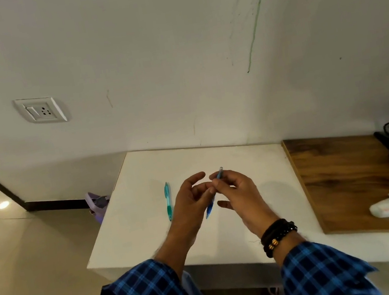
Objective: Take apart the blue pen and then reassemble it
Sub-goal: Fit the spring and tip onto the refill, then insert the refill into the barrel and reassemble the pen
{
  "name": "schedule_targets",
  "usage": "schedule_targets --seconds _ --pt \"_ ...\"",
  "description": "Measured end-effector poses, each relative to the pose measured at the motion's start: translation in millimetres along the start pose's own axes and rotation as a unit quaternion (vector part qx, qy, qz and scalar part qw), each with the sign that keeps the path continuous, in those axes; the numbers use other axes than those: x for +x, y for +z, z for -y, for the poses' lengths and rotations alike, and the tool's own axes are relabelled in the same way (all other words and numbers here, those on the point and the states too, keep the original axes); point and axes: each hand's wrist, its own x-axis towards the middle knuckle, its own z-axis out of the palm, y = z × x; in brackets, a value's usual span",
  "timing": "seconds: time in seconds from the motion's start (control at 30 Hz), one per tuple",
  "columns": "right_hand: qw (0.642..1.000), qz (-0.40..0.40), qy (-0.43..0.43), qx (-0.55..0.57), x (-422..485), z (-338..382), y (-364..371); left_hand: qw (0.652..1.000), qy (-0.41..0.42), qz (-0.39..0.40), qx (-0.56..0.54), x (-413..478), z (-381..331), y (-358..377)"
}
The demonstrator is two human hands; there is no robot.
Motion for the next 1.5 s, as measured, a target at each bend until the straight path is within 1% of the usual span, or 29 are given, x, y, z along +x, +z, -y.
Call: schedule_targets --seconds 0.07,0.13,0.2,0.23,0.27,0.33,0.4,0.47,0.53,0.6,0.67,0.73,0.8,0.9,1.03,1.17,1.23,1.37,1.5 --pt "0.998 -0.047 -0.009 0.043 -5.3 -2.5 -1.5 0.999 0.000 -0.027 0.034 -2.1 0.6 0.2" --pt "0.990 -0.079 -0.006 0.117 -8.0 -5.0 -5.7 0.997 -0.013 -0.052 0.060 -4.4 2.6 -1.8" --pt "0.979 -0.091 -0.002 0.185 -9.5 -9.0 -9.2 0.995 -0.018 -0.066 0.075 -9.1 2.0 -5.0" --pt "0.967 -0.090 0.008 0.237 -9.2 -13.1 -9.0 0.995 -0.016 -0.072 0.073 -11.6 0.6 -7.2" --pt "0.949 -0.090 0.026 0.301 -8.5 -17.3 -8.5 0.995 -0.011 -0.078 0.066 -13.9 -1.5 -9.5" --pt "0.901 -0.098 0.082 0.415 -6.6 -23.9 -9.2 0.994 0.002 -0.093 0.050 -20.8 -5.6 -11.9" --pt "0.860 -0.094 0.124 0.486 -2.5 -27.3 -12.1 0.993 -0.010 -0.116 0.033 -26.6 -8.4 -10.2" --pt "0.836 -0.077 0.129 0.528 -0.1 -27.9 -15.2 0.989 -0.056 -0.138 0.007 -30.2 -8.2 -4.9" --pt "0.819 -0.076 0.113 0.557 0.1 -27.2 -16.7 0.983 -0.124 -0.133 -0.002 -33.1 -7.1 2.5" --pt "0.804 -0.082 0.101 0.580 -0.5 -26.0 -17.2 0.975 -0.194 -0.106 0.008 -35.6 -5.1 7.4" --pt "0.794 -0.085 0.086 0.595 -1.6 -25.2 -19.1 0.965 -0.254 -0.062 0.036 -39.0 -2.7 11.2" --pt "0.791 -0.088 0.075 0.600 -1.3 -25.5 -20.9 0.953 -0.287 -0.014 0.098 -40.6 0.2 14.8" --pt "0.792 -0.094 0.076 0.599 0.3 -26.6 -20.5 0.942 -0.300 0.017 0.148 -41.6 3.1 18.6" --pt "0.797 -0.100 0.082 0.590 2.5 -28.7 -17.8 0.940 -0.297 0.012 0.169 -38.8 7.2 19.9" --pt "0.812 -0.095 0.074 0.571 1.9 -27.7 -16.0 0.938 -0.303 -0.019 0.166 -33.6 7.2 14.9" --pt "0.822 -0.095 0.077 0.556 2.8 -27.1 -15.4 0.929 -0.322 0.020 0.180 -31.7 4.3 13.7" --pt "0.823 -0.094 0.078 0.555 3.3 -28.8 -15.2 0.926 -0.340 0.028 0.161 -32.6 6.3 13.7" --pt "0.814 -0.093 0.081 0.568 3.8 -31.8 -16.4 0.943 -0.309 -0.019 0.123 -33.1 18.5 9.2" --pt "0.820 -0.105 0.084 0.556 4.6 -27.4 -17.3 0.945 -0.307 -0.036 0.109 -31.3 20.7 6.6"
